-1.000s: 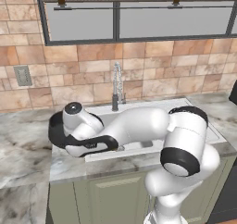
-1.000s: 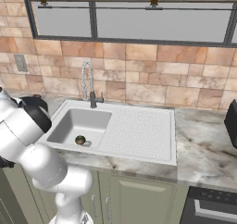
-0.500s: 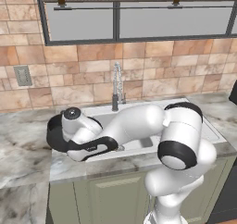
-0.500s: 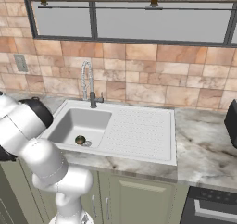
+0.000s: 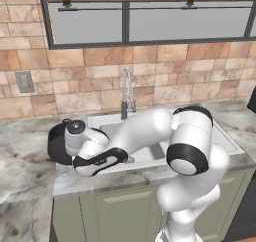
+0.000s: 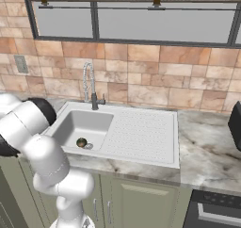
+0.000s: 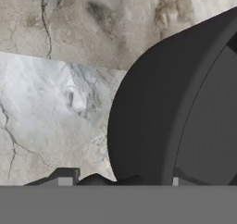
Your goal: Dump the squash from the pot into the sink. Then turn on the water and wash the squash. Then turn off the water and put the squash back in the pot.
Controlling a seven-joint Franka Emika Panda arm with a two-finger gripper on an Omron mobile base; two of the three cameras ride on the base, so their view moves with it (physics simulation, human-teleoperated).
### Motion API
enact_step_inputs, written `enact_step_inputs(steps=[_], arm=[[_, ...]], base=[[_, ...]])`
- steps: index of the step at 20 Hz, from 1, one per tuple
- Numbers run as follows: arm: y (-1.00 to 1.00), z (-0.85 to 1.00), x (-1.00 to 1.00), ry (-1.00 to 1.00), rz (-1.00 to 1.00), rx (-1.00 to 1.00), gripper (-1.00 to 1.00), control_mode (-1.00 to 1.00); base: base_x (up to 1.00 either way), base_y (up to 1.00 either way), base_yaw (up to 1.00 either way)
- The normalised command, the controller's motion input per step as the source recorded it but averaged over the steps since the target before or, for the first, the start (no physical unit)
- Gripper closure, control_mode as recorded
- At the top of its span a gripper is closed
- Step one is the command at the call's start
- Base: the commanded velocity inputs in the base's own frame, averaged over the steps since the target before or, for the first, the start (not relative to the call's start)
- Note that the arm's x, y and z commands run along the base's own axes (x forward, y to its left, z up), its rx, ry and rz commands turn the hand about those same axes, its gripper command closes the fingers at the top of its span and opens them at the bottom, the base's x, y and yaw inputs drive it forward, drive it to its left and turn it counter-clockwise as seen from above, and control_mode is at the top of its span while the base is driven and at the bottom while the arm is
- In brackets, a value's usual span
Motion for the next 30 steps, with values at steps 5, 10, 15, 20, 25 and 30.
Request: enact_step_inputs(steps=[5,10,15,20,25,30], arm=[[0.17,-0.11,0.08,-0.01,0.00,0.00,1.00,-1.00],[0.19,-0.13,0.15,0.00,0.00,0.00,1.00,-1.00],[0.26,-0.16,0.16,0.00,0.00,0.00,1.00,-1.00],[0.19,-0.16,0.16,0.00,0.00,-0.02,-1.00,-1.00],[-0.02,0.01,0.00,0.00,-0.06,0.00,-1.00,-1.00],[-0.16,0.31,0.00,0.00,-0.14,0.00,-1.00,-1.00]], base=[[0.00,0.00,0.00],[0.00,0.00,0.00],[0.00,0.00,0.00],[0.00,0.00,0.00],[0.00,0.00,0.00],[0.00,0.00,0.00]])
